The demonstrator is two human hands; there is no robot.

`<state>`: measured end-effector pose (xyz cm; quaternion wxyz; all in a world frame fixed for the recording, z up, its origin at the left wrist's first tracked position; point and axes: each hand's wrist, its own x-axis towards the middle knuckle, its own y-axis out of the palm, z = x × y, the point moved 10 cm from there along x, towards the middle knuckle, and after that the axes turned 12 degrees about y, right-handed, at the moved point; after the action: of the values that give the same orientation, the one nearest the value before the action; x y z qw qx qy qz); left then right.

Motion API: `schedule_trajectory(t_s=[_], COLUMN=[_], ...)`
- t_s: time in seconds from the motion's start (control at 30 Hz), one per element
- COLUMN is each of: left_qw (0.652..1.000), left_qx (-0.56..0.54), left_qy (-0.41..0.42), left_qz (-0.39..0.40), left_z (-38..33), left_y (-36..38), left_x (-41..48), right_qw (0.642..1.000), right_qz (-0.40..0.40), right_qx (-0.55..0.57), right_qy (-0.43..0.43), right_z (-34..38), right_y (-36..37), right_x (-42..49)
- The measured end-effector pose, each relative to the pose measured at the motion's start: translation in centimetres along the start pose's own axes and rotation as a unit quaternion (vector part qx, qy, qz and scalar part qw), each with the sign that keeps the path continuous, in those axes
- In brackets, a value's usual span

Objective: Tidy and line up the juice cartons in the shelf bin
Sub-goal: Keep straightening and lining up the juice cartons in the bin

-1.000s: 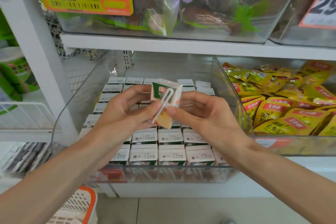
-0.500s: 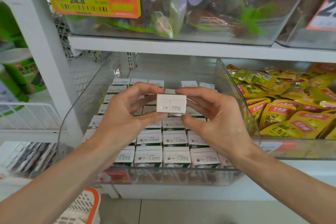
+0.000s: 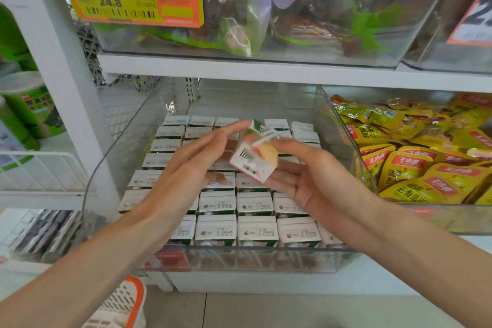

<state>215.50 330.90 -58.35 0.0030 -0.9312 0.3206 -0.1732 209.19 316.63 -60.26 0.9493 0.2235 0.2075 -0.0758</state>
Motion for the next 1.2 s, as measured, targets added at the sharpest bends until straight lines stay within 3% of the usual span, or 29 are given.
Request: schedule_trajectory(t_s=[0.1, 0.3, 0.47, 0.63, 0.8, 1.0, 1.2], left_qw=[1.0, 0.999, 1.0, 0.995, 0.991, 0.974, 0.976], left_qx=[0.01, 0.025, 0.011, 0.083, 0.123, 0.206, 0.192], left_qy=[0.008, 0.021, 0.014, 0.035, 0.042, 0.013, 0.008], left_qz=[0.018, 0.021, 0.025, -0.043, -0.043, -0.094, -0.101], left_z=[-0.3, -0.8, -0.7, -0.8, -0.6, 1.0, 1.7], left_y=[0.5, 0.7, 0.8, -0.9, -1.1, -3.9, -4.8], left_x=[0.0, -0.2, -0.2, 0.0, 0.5, 0.1, -0.2], right_qw=[0.998, 0.999, 0.996, 0.952, 0.88, 0.844, 0.805], right_qz=[0.004, 0.005, -0.011, -0.052, -0.098, -0.161, -0.202], right_qx=[0.049, 0.006, -0.08, -0.256, -0.381, -0.397, -0.486], right_qy=[0.051, 0.054, -0.032, -0.159, -0.266, -0.322, -0.273], right_z=[-0.7, -0.9, 0.6, 2.5, 4.7, 8.1, 10.0], right_y=[-0.2, -0.6, -0.6, 0.3, 1.6, 1.7, 2.1], right_x=[0.0, 0.5, 0.4, -0.9, -0.9, 1.9, 6.3])
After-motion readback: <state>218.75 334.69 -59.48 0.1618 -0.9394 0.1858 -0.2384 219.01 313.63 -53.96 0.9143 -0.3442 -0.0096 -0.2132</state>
